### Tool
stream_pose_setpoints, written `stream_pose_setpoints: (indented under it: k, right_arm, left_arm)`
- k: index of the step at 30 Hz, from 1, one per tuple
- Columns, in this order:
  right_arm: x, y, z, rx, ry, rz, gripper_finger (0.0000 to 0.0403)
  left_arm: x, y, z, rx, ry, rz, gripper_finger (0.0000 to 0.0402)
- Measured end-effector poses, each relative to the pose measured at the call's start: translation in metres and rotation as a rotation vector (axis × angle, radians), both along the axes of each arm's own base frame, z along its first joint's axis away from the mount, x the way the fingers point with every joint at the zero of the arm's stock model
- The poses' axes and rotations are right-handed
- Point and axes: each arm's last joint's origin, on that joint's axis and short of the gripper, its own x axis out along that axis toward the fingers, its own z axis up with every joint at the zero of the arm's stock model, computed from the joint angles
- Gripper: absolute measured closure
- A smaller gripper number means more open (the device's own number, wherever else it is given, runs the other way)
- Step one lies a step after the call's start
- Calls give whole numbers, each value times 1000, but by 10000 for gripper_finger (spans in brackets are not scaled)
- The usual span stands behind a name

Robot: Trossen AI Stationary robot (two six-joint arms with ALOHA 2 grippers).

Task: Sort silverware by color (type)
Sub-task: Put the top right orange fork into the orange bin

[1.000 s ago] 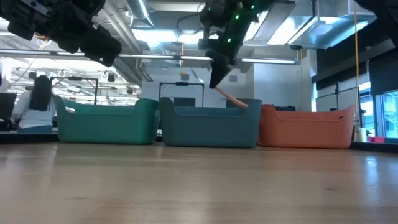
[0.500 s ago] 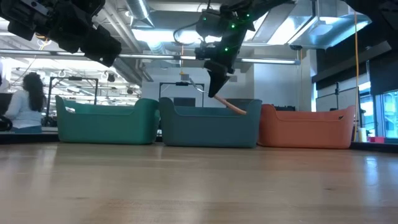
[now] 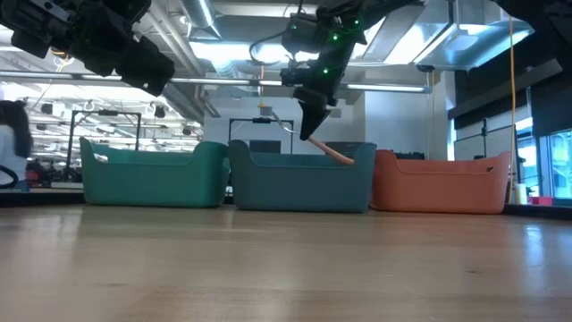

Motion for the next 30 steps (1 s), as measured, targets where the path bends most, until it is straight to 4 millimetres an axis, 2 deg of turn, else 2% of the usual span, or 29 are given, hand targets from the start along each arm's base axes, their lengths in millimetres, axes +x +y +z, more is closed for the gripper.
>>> stream_pose_setpoints:
  k: [23, 26, 30]
  right_arm:
    - [1, 0, 1, -10, -12, 6, 402]
    - [0, 0, 13, -20, -7, 13, 402]
    - [-5, 6, 40, -27, -21, 16, 402]
  left_arm:
    - [0, 0, 0, 0, 0, 0, 306]
    - [0, 0, 0, 0, 0, 0, 306]
    - [0, 0, 0, 0, 0, 0, 306]
